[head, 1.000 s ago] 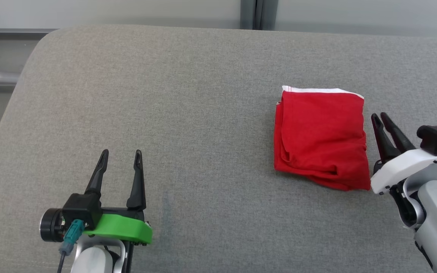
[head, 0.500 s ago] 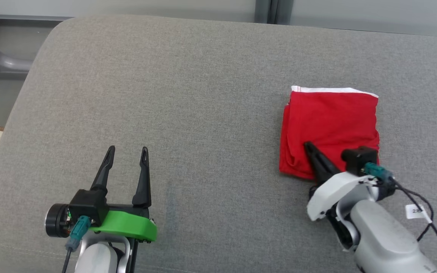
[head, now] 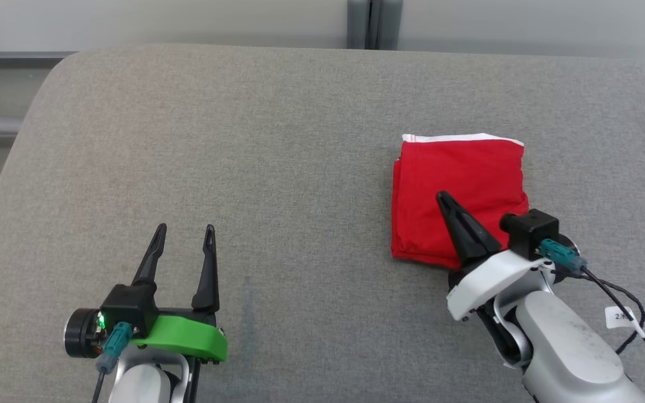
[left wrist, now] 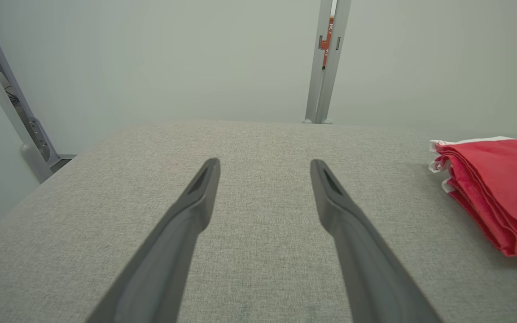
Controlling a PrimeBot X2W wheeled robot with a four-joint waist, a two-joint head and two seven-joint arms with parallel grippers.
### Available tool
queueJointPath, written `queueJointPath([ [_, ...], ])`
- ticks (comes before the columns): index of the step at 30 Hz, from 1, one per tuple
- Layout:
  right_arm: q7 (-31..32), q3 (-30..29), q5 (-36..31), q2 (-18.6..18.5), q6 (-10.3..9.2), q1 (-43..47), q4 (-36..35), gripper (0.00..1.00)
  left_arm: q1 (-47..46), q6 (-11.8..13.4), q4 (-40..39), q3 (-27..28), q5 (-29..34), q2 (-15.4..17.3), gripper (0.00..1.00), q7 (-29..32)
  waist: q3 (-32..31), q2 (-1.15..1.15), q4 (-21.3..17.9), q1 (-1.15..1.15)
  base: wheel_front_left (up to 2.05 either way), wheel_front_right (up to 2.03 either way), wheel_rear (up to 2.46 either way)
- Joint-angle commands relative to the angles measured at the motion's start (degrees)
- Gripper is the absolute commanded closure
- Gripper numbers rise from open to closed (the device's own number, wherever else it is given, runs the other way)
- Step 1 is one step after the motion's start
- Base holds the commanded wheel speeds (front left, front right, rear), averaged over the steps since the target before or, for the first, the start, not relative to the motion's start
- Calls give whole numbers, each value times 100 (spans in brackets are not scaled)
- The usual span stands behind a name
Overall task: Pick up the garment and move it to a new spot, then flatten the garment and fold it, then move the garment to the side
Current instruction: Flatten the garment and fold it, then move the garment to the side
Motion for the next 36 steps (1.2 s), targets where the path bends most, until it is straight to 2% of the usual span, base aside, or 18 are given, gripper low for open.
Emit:
queueJointPath([
  [1,-14,-157,-74,-104,-4,178,-154,100,93,-16,30,65,34,14,0,-15,-194,0,-233,0,0,0,0],
  [8,-14,-842,-276,-378,-4,693,-689,100,236,-33,81,256,124,14,0,-16,-469,0,-634,0,0,0,0],
  [9,-14,-941,-295,-402,-4,782,-765,84,256,-31,87,289,138,14,0,-15,-501,0,-686,0,0,0,0],
  [10,-14,-1016,-322,-416,-4,854,-820,73,274,-28,87,325,146,14,0,-15,-528,0,-731,0,0,0,0],
  [11,-14,-1122,-350,-419,-4,947,-901,51,296,-31,87,372,162,14,0,-15,-556,0,-780,0,0,0,0],
  [12,-14,-1181,-366,-413,-3,1021,-963,19,320,-31,82,423,175,14,0,-15,-578,0,-822,0,0,0,0],
  [13,-14,-1255,-393,-407,-3,1117,-1021,0,351,-30,79,477,182,14,0,-15,-603,0,-864,0,0,0,0],
  [26,-14,-1840,-533,-193,-3,2119,-1683,0,684,-77,27,964,338,30,0,-15,-898,0,-1026,0,0,0,0],
  [36,-14,-2092,-612,-186,-3,2449,-1816,0,904,-192,-137,960,511,84,0,-15,-1045,0,-961,0,0,0,0],
])
